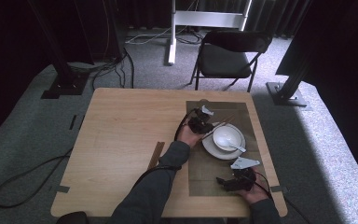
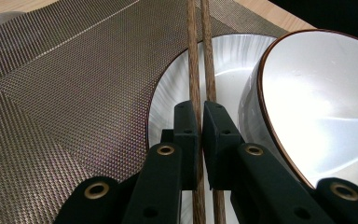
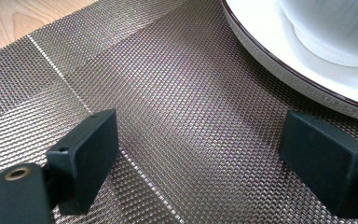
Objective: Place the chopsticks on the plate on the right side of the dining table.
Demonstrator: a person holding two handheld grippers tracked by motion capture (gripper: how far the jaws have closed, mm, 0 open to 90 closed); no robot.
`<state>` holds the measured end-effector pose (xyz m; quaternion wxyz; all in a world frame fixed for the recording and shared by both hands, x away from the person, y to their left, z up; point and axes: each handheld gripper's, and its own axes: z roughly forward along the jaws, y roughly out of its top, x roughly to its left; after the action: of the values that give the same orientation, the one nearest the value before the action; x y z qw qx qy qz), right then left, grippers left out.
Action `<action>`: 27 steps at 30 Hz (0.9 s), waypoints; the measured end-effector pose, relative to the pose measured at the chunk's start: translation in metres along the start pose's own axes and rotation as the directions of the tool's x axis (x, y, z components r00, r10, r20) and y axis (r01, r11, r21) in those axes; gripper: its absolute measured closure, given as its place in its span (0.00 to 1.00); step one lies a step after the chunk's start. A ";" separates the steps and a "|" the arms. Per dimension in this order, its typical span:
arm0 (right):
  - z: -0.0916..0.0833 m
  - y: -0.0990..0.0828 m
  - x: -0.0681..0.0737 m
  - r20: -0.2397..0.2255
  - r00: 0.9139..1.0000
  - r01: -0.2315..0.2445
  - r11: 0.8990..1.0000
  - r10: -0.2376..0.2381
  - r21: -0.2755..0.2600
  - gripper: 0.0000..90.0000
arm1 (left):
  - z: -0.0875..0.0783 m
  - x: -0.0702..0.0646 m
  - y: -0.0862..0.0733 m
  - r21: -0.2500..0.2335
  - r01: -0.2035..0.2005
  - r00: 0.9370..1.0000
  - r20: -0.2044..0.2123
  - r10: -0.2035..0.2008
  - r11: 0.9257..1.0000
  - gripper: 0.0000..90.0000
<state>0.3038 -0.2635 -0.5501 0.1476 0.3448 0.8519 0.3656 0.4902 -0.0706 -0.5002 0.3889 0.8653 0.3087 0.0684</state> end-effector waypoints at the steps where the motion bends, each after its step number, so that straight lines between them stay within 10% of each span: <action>1: 0.000 0.000 0.000 0.000 1.000 0.000 1.000 0.000 0.000 0.13 | 0.000 0.000 0.000 0.000 0.001 1.000 0.002 -0.001 1.000 0.94; 27: 0.000 0.000 0.000 0.000 1.000 0.000 1.000 0.000 0.000 0.13 | 0.006 0.003 -0.002 -0.006 0.017 0.999 0.031 -0.017 1.000 0.94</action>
<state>0.3038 -0.2635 -0.5501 0.1475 0.3449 0.8518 0.3656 0.4938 -0.0719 -0.5063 0.3968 0.8625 0.3098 0.0525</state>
